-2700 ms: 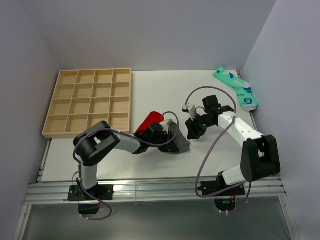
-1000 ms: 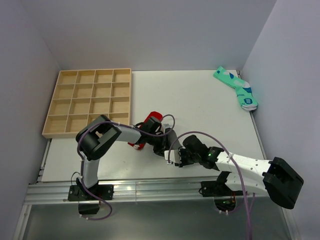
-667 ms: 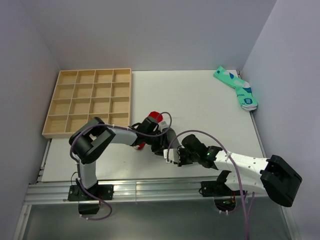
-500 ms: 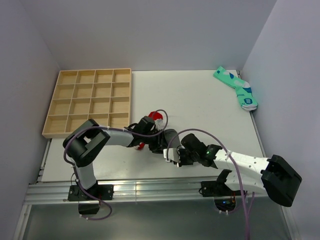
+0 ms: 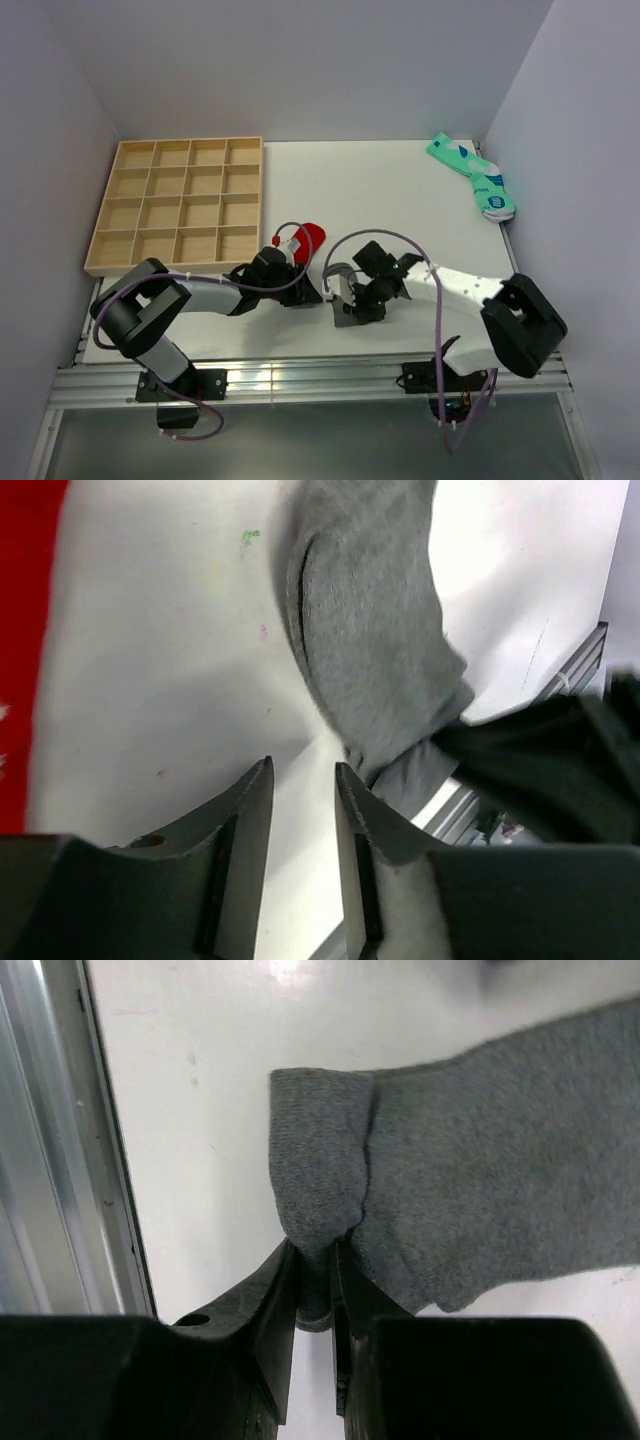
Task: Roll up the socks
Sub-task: Roll the sock at the center of the board.
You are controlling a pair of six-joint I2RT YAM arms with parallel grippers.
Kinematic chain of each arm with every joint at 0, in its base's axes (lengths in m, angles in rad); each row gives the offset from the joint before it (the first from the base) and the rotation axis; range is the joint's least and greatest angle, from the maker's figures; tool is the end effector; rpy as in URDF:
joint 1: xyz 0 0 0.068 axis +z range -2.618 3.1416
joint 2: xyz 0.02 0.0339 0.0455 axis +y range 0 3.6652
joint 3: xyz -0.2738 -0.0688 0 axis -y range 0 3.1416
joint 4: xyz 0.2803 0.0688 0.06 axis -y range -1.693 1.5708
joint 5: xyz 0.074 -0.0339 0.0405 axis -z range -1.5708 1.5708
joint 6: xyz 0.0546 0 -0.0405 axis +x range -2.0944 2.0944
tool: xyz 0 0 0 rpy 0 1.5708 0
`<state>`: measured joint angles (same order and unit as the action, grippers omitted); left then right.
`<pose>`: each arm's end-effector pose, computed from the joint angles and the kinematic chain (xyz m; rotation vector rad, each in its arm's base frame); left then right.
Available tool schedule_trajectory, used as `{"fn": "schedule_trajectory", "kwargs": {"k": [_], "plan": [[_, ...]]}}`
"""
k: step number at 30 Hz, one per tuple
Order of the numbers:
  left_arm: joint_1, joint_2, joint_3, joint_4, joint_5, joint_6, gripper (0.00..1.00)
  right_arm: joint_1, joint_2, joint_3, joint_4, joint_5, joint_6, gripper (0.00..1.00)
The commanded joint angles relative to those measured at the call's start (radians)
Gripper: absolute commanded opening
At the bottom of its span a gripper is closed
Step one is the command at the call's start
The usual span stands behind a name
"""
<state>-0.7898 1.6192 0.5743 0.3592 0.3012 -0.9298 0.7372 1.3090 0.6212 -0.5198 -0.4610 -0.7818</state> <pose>0.2162 -0.2411 0.0948 0.0045 2.5401 -1.1606 0.1669 0.1843 0.1315 -1.9468 1.8811 0.6235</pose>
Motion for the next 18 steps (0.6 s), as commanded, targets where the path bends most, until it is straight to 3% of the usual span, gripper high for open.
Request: {"fn": "schedule_trajectory", "kwargs": {"k": [1, 10, 15, 18], "plan": [[-0.009, -0.068, -0.048, 0.153, -0.059, 0.046, 0.35, -0.088, 0.114, 0.148, -0.192, -0.119, -0.078, 0.19], [-0.144, -0.107, -0.062, 0.245, -0.221, 0.203, 0.34, -0.183, 0.513, 0.452, -0.479, -0.223, -0.139, 0.19], [-0.167, -0.110, -0.117, 0.380, -0.258, 0.252, 0.36, -0.213, 0.639, 0.567, -0.594, -0.280, -0.154, 0.19], [-0.183, -0.085, -0.126, 0.449, -0.254, 0.286, 0.43, -0.225, 0.691, 0.636, -0.652, -0.324, -0.159, 0.19]]}}
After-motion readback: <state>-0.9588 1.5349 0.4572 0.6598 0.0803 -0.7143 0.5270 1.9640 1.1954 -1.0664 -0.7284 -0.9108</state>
